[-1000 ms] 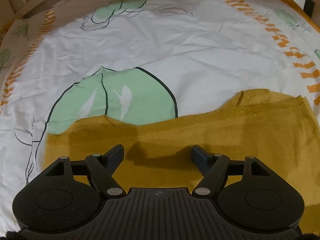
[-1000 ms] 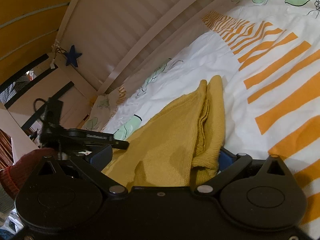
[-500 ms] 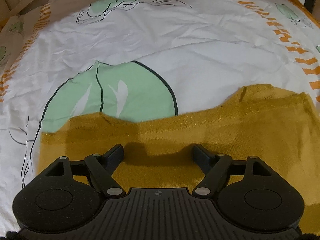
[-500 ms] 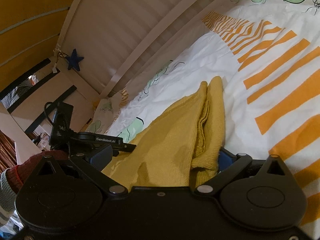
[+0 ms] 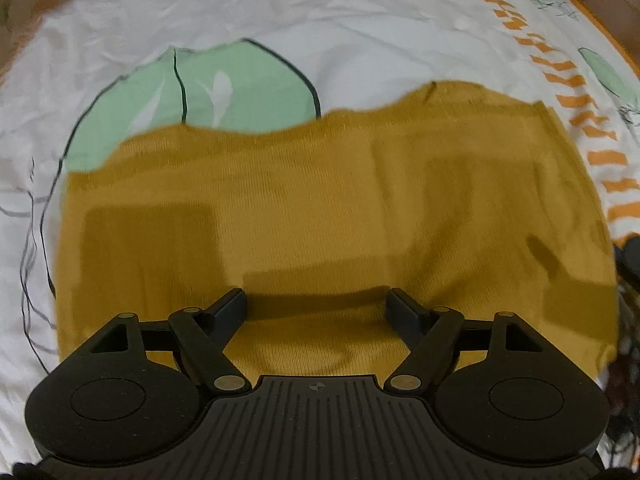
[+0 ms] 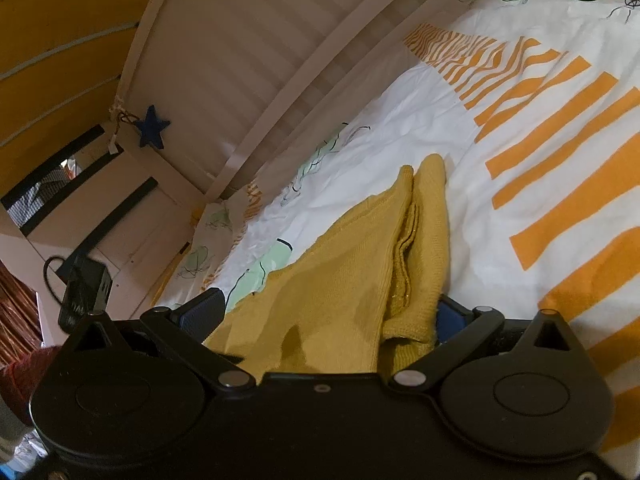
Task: Fold small clothes
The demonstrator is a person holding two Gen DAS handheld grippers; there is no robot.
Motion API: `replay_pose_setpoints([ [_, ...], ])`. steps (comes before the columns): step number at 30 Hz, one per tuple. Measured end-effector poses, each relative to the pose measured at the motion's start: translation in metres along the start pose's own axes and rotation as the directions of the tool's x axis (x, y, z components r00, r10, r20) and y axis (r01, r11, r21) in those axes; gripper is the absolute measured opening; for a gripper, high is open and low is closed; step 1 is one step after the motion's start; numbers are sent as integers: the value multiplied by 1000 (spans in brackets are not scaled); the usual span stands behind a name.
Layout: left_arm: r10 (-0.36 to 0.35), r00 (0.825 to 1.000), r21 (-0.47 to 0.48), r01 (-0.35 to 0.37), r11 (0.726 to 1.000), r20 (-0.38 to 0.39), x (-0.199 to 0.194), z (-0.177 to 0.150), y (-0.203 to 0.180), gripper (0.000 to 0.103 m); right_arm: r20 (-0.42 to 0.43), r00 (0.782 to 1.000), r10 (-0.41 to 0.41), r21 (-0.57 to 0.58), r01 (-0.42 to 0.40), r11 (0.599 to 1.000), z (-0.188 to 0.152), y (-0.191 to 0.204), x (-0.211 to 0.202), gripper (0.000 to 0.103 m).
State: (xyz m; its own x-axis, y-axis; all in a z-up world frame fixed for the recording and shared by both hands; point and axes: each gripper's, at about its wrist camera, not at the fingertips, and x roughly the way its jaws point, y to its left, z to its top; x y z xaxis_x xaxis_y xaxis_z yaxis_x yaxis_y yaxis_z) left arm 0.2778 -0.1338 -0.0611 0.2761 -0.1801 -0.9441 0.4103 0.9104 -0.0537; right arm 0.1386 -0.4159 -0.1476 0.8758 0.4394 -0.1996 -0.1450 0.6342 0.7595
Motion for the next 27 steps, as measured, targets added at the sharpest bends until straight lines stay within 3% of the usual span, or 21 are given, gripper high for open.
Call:
replay_pose_setpoints([
  [6,-34,999,4,34,999,-22,-9,-30,3,76,-6,1000,0,5,0,1000,1,-2,0,103],
  [8,-71,996,-35,70,997,-51,-9,-42,7,76,-23,1000,-8,6,8,1000,4,-1,2,103],
  [16,-171,985,-119,170,978,0,-28,-88,21,75,-176,983,-45,11,47,999,22,3,15,103],
  [18,-188,981,-144,193,971,44,-39,-99,25,74,-208,977,-41,49,52,997,27,1,17,103],
  [21,-186,967,-204,220,954,173,-60,-119,37,74,-251,967,-38,103,66,993,34,-3,20,102],
  [25,-36,936,-254,132,958,351,-84,-139,52,74,-278,959,-54,124,92,988,35,-4,24,101],
  [27,31,913,-279,92,956,407,-90,-141,64,75,-291,953,-88,117,127,985,36,-1,26,93],
])
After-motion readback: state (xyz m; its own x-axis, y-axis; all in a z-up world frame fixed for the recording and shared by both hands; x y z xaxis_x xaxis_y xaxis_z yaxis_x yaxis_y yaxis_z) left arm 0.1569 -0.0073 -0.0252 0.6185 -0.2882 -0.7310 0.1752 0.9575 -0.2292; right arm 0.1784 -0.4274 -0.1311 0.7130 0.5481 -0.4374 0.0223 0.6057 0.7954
